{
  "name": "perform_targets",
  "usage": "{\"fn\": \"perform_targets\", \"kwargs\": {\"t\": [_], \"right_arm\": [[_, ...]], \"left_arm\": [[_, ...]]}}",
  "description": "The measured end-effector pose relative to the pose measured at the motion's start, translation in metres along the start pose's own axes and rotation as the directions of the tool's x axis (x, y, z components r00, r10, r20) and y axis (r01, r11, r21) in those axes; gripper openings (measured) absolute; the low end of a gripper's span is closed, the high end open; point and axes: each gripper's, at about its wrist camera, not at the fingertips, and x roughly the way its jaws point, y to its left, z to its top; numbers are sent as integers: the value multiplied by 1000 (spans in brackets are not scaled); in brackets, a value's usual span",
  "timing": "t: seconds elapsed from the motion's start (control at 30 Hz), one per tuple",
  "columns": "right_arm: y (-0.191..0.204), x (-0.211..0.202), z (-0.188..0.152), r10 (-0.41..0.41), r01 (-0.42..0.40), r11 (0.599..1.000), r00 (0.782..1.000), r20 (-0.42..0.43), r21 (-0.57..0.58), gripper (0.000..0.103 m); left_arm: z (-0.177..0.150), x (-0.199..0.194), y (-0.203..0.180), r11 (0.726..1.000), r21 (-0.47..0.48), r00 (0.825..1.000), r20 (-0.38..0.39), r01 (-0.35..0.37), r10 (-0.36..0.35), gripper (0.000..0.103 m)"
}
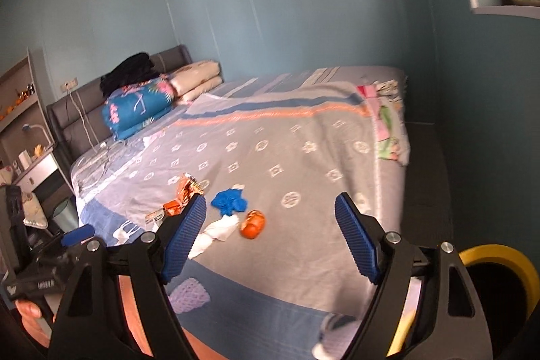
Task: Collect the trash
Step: 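Move both tools back toward the remaining trash on the bed, then grasp the orange peel with the right gripper while the left gripper grasps the white mesh net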
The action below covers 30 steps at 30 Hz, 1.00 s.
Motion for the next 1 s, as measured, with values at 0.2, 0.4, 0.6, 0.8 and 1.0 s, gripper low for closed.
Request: {"fn": "perform_targets", "kwargs": {"t": [0.2, 0.4, 0.6, 0.8, 1.0], "right_arm": [[31, 66, -5, 20, -22, 1000, 993, -116, -19, 75], [39, 124, -20, 5, -7, 1000, 976, -219, -8, 75], [34, 180, -38, 3, 8, 999, 951, -310, 35, 75], [32, 224, -50, -3, 19, 999, 933, -359, 40, 75], [33, 261, -62, -24, 41, 999, 914, -405, 32, 75]], "left_arm": [[-27, 16, 35, 999, -28, 997, -74, -23, 21, 95], [-49, 43, 48, 1000, -4, 988, -155, -3, 2, 95], [-61, 69, 50, 999, 13, 977, -211, 34, -30, 95], [-72, 90, 52, 999, 20, 964, -264, 46, -39, 95], [-80, 108, 49, 996, 42, 948, -312, 73, -56, 92]]}}
